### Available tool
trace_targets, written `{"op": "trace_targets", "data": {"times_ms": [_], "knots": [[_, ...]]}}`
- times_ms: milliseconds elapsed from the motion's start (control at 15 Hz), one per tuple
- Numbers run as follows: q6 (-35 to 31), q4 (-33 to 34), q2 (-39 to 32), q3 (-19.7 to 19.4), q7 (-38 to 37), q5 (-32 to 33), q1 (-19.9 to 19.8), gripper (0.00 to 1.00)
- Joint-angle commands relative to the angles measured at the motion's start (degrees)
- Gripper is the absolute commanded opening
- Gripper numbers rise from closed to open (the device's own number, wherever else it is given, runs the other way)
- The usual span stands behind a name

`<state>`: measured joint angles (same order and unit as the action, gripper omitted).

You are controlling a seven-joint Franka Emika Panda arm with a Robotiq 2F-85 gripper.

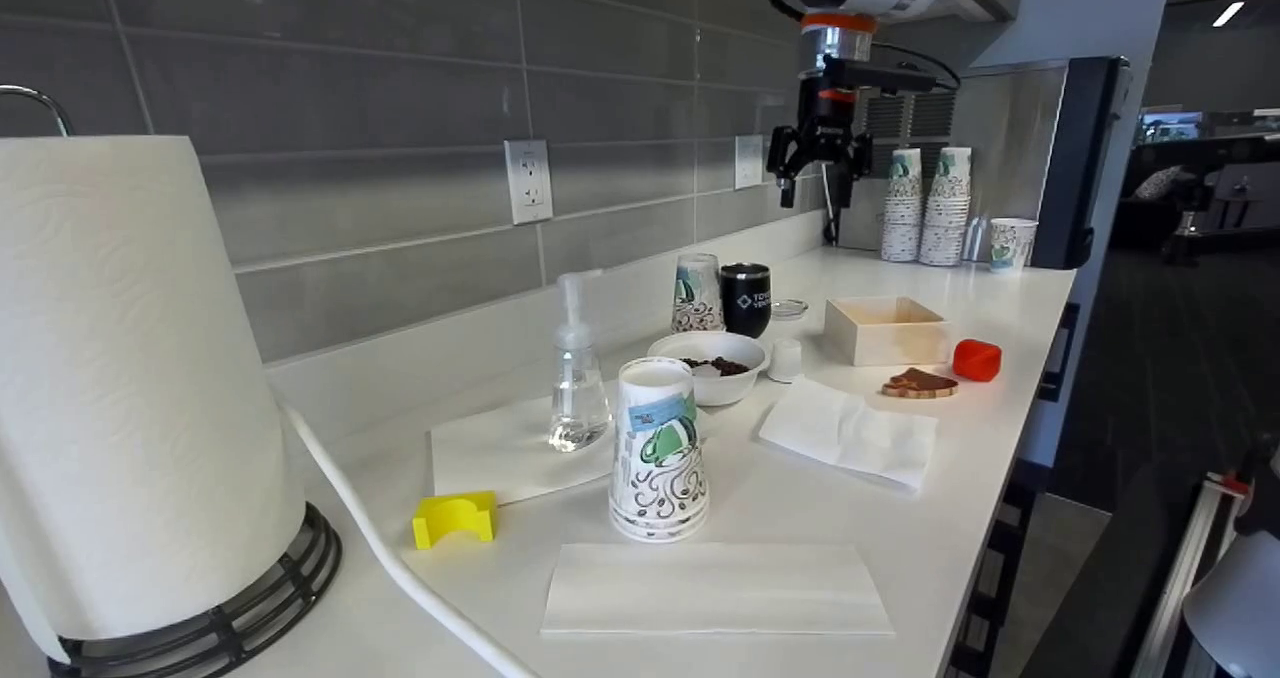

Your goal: Put the lid on the black cup

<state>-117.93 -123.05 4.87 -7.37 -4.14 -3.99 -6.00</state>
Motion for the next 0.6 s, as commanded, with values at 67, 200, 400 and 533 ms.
{"op": "trace_targets", "data": {"times_ms": [67, 200, 400, 533], "knots": [[-7.1, 7.0, -9.1, -0.3, -7.6, -1.0, -1.2, 1.0], [-9.7, 9.2, -12.5, -0.4, -10.8, -0.5, -1.3, 1.0], [-11.6, 12.7, -17.5, -0.9, -14.7, -0.2, -1.2, 1.0], [-12.3, 14.6, -20.6, -1.3, -16.3, -0.9, -1.3, 1.0]]}}
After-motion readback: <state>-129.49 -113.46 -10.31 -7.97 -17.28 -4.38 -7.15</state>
